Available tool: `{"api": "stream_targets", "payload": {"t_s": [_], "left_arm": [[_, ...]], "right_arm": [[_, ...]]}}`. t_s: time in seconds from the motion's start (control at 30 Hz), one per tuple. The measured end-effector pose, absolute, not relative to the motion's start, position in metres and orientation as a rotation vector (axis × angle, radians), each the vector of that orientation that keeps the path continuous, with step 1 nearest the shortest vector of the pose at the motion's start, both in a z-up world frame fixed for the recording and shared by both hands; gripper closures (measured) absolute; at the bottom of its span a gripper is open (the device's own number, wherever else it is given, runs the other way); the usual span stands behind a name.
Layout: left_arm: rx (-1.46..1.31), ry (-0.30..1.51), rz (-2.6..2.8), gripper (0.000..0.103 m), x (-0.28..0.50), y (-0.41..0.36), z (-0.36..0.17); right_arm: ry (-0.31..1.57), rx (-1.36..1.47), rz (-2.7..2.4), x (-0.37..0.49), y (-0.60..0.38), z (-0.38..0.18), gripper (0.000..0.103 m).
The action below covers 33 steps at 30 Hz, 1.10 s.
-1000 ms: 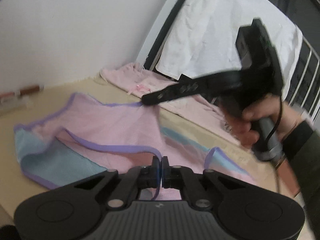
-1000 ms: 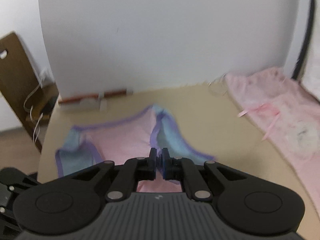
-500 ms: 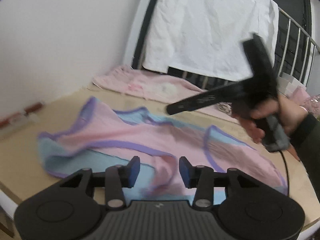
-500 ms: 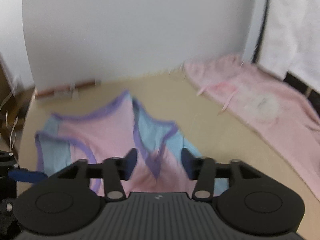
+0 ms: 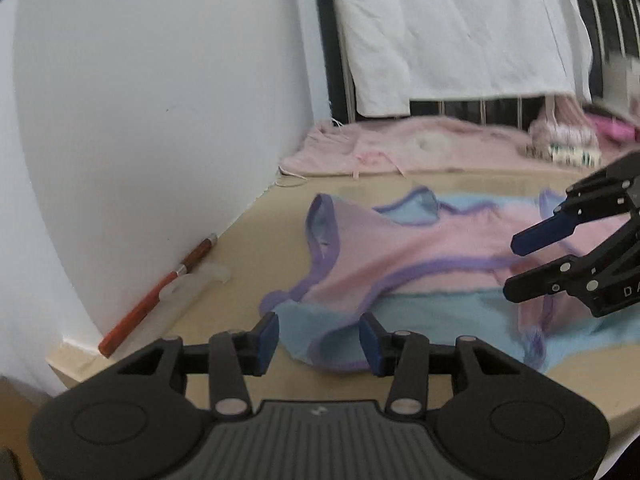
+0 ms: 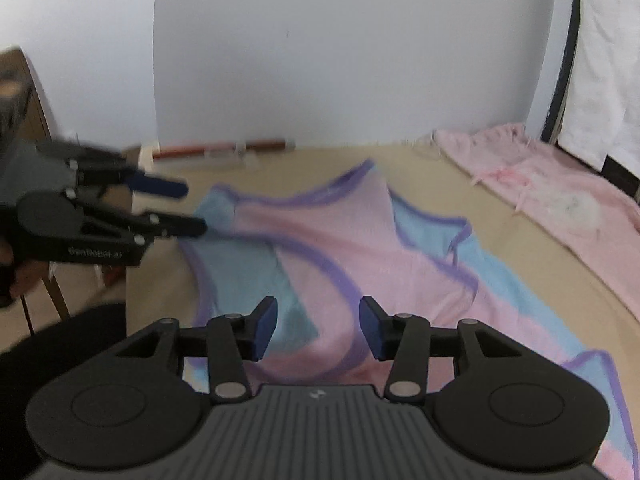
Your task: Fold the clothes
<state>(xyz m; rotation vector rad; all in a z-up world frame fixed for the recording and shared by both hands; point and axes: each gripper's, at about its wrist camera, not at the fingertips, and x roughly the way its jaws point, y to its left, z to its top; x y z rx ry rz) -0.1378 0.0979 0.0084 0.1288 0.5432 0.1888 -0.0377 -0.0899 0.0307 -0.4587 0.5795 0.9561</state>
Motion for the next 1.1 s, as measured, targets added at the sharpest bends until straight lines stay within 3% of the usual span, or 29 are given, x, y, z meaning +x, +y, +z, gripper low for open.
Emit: {"api": "stream_targets", "payload": {"t_s": [0.07, 0.33, 0.43, 0.5, 0.57, 0.83, 0.97, 1.1], "left_arm": [[0.151, 0.565, 0.208, 0.102, -0.131, 0.092, 0.004], [0.12, 0.492, 0.256, 0.101, -0.177, 0.08, -0.002], [0.031, 0.423, 0.228, 0.091, -0.199, 0.084, -0.005], [-0.026, 0.385, 0.197, 0.066, -0.21, 0.094, 0.001], [-0.055, 0.365, 0.186, 0.064, -0.204, 0.113, 0.011], [-0.224, 0.551, -0.019, 0.067, -0.131, 0.193, 0.022], [-0.213, 0.593, -0.052, 0.097, -0.122, 0.196, 0.016], [-0.224, 0.555, -0.109, 0.098, -0.133, 0.199, 0.019]], "right_arm": [[0.603, -0.459, 0.916, -0.034, -0.091, 0.025, 0.065], [0.589, -0.435, 0.867, -0.036, -0.099, 0.022, 0.066], [0.543, -0.418, 0.857, -0.041, -0.097, 0.031, 0.066], [0.501, -0.394, 0.905, -0.05, -0.092, 0.039, 0.064], [0.495, -0.378, 0.97, -0.055, -0.08, 0.043, 0.063], [0.515, -0.397, 0.955, -0.038, -0.051, 0.038, 0.064], [0.547, -0.343, 0.859, -0.013, -0.051, 0.048, 0.063], [0.584, -0.311, 0.752, 0.024, -0.028, 0.061, 0.063]]}}
